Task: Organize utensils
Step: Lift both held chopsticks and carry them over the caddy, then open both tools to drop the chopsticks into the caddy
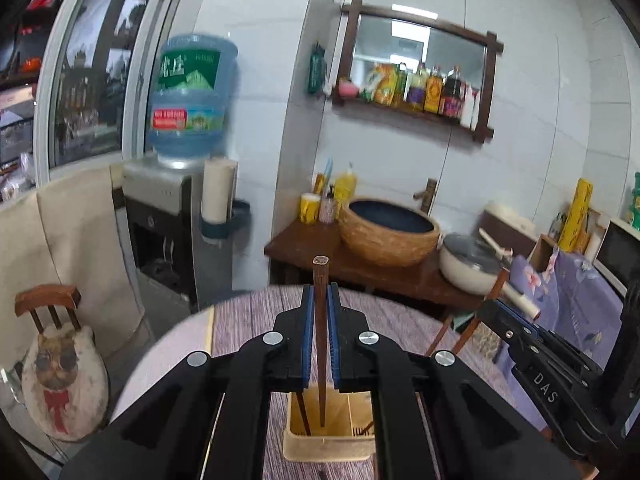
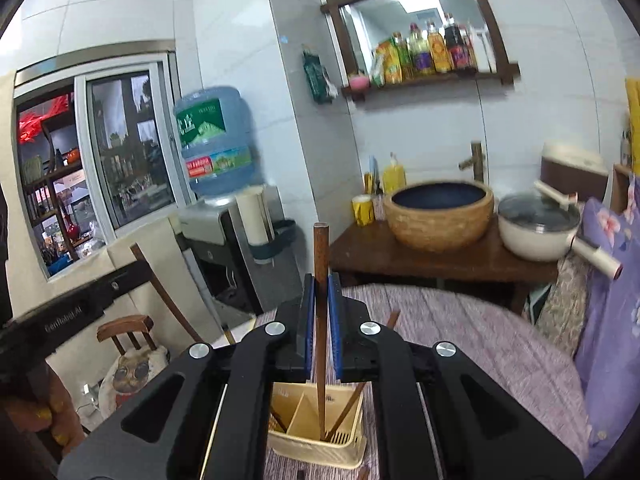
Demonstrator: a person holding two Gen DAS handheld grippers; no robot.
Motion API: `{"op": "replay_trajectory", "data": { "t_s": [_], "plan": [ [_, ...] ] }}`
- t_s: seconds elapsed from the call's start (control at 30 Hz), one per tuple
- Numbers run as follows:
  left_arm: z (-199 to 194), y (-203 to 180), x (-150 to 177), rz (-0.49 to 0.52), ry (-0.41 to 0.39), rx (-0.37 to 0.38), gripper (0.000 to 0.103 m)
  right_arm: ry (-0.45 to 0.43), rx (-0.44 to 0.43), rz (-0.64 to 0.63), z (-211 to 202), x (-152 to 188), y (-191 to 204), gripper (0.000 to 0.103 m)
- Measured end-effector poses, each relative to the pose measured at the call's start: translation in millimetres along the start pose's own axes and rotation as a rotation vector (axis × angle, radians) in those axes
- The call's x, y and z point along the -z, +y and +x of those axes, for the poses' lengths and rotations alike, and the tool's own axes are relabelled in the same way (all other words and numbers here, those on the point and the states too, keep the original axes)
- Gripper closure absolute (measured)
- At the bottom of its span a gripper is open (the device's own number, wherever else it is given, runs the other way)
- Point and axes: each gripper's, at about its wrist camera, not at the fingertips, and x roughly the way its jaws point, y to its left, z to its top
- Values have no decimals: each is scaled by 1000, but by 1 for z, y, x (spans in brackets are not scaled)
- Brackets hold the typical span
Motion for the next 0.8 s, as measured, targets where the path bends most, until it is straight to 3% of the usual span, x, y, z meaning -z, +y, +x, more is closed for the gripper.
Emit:
{"op": "replay_trajectory", "data": {
  "t_s": [0.27, 0.53, 0.6, 0.67, 0.73, 0.8],
  "plan": [
    [35, 9, 48, 0, 112, -12, 95, 72, 1, 20, 23, 42, -13, 95],
    [33, 11, 53, 1, 115, -5, 95, 54, 8, 37, 22, 53, -19, 95],
    [26, 10, 54, 9, 103, 5, 95, 41, 6, 31, 17, 54, -19, 88],
    [14, 9, 54, 15, 85, 20, 81, 23, -5, 32, 6, 57, -20, 51],
    [0, 11, 57, 12, 53, 24, 38, -1, -4, 23, -8, 62, -20, 44],
    [-19, 15, 65, 0, 12, 27, 35, -6, 7, 0, -21, 70, -18, 44]
  ]
}}
